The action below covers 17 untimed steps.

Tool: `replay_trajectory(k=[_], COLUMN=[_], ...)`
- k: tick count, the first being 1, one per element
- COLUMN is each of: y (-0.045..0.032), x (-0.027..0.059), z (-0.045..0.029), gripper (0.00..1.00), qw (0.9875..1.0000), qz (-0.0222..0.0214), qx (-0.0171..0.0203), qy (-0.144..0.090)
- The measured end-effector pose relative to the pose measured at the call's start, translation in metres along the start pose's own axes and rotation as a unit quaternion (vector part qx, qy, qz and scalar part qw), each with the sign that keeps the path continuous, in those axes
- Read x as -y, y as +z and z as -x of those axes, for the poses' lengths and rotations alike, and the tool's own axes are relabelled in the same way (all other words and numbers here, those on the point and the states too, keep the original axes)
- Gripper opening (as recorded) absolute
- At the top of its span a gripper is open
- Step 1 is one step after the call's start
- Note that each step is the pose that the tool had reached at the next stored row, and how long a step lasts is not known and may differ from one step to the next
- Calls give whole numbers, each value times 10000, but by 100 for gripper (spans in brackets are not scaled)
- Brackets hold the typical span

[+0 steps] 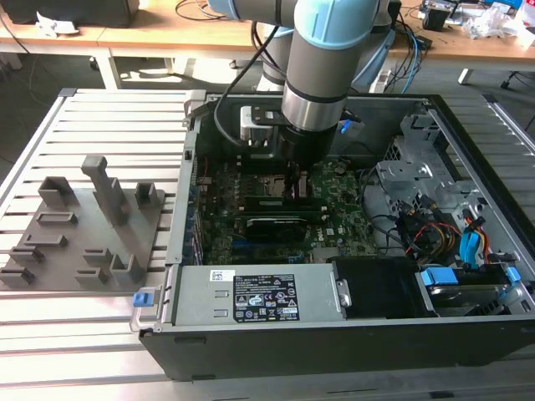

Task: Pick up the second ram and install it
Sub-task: 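Insert the second ram into the second slot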

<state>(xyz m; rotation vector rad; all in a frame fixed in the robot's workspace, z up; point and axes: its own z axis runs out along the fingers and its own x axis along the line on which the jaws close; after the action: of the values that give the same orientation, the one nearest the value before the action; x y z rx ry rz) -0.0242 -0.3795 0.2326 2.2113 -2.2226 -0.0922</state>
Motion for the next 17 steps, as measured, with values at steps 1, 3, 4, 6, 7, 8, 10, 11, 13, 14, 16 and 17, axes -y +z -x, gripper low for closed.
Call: replay_trajectory(k=[1, 3, 4, 6, 7, 8, 10, 11, 13, 14, 16, 17], y=[7, 21, 28, 43, 50, 53, 60, 62, 64, 69, 76, 83], x=[0, 0, 0, 1, 1, 1, 1, 1, 2, 2, 2, 2], z=[4, 9, 9, 12, 17, 19, 20, 20, 20, 20, 20, 19], gripper=[14, 14, 14, 14, 14, 14, 14, 14, 14, 14, 14, 14], qw=[10000, 10000, 10000, 10000, 10000, 10000, 10000, 10000, 10000, 10000, 10000, 10000], qz=[1, 1, 2, 1, 2, 2, 2, 2, 2, 1, 2, 2], qx=[-2, -1, -2, -2, -3, -3, -3, -2, -2, -1, -2, -2], qy=[-29, -44, -44, -43, -44, -44, -43, -44, -44, -44, -44, -44])
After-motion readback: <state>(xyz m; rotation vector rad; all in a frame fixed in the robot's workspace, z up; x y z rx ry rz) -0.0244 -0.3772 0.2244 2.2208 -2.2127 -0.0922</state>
